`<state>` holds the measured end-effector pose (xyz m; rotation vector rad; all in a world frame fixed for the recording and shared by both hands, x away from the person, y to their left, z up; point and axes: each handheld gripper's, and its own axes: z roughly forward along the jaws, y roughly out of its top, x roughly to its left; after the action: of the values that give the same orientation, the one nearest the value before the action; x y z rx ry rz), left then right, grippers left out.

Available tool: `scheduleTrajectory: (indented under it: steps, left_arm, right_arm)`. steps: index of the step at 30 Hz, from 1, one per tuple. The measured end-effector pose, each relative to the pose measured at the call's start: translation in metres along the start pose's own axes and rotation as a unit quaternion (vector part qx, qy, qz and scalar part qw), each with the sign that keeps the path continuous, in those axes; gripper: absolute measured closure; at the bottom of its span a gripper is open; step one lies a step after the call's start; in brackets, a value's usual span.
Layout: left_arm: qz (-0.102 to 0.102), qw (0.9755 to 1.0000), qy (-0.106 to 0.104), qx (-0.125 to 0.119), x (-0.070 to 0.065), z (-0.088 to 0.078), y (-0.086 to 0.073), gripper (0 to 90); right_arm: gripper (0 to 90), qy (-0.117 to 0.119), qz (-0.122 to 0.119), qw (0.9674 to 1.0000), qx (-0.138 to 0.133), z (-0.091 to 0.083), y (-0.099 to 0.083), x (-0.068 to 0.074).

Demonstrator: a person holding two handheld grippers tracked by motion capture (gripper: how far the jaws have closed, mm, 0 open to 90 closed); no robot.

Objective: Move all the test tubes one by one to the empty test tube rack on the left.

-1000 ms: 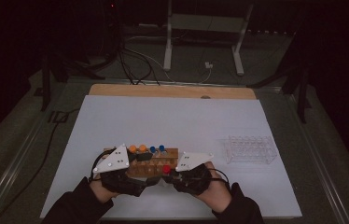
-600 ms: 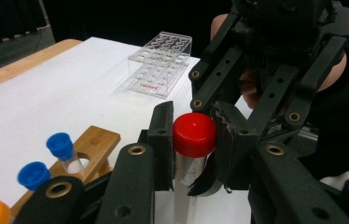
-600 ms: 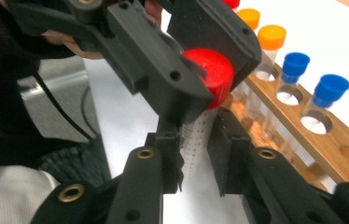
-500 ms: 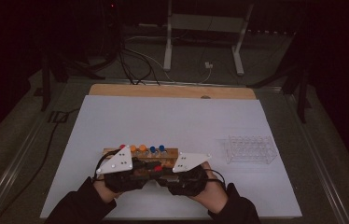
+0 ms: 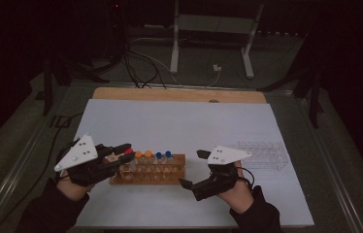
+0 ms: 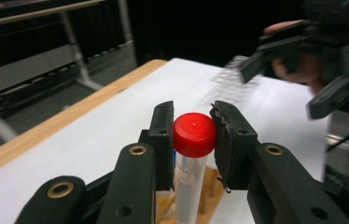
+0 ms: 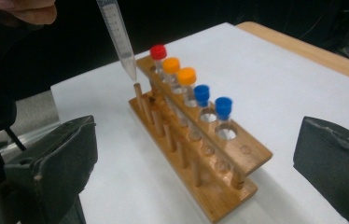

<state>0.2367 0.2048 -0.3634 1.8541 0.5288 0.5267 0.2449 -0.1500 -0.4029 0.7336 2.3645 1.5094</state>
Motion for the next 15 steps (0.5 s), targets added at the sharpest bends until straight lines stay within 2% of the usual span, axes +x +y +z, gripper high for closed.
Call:
scheduleTrajectory:
  steps: [2,4,5,7,9,10,12,14,15]
  left_arm:
    - [-0.008,0.9998,0.016,-0.001,0.006,-0.005,-0.001,71.6]
    - [-0.004,0.9995,0.032,0.003,0.009,-0.007,-0.003,71.6]
    - [-0.007,0.9994,0.035,0.000,0.011,-0.008,-0.005,71.6]
    - [-0.009,0.9985,0.053,0.001,0.017,-0.006,-0.010,71.6]
    - [-0.023,0.9984,0.052,-0.002,0.025,-0.004,-0.017,71.6]
    - [-0.027,0.9976,0.063,0.002,0.029,-0.002,-0.022,71.6]
    - [-0.038,0.9972,0.065,-0.006,0.037,0.000,-0.031,71.6]
    - [-0.047,0.9966,0.068,-0.004,0.043,0.002,-0.040,71.7]
    - [-0.056,0.9965,0.060,-0.013,0.046,0.003,-0.044,71.6]
  right_arm:
    - [0.0,-0.006,0.002,1.0000,-0.007,-0.003,0.001,-0.002]
    - [0.0,-0.013,-0.003,0.9999,-0.010,-0.006,0.001,-0.002]
    - [0.0,-0.013,-0.003,0.9998,-0.012,-0.007,0.001,-0.003]
    - [0.0,-0.020,-0.007,0.9997,-0.011,-0.008,0.002,-0.003]
    - [0.0,-0.023,-0.009,0.9996,-0.012,-0.010,0.003,-0.004]
    - [0.0,-0.027,-0.010,0.9995,-0.012,-0.011,0.003,-0.004]
    - [0.0,-0.028,-0.011,0.9995,-0.014,-0.013,0.003,-0.004]
    - [0.0,-0.030,-0.012,0.9994,-0.015,-0.013,0.003,-0.005]
    - [0.0,-0.030,-0.011,0.9994,-0.014,-0.013,0.003,-0.005]
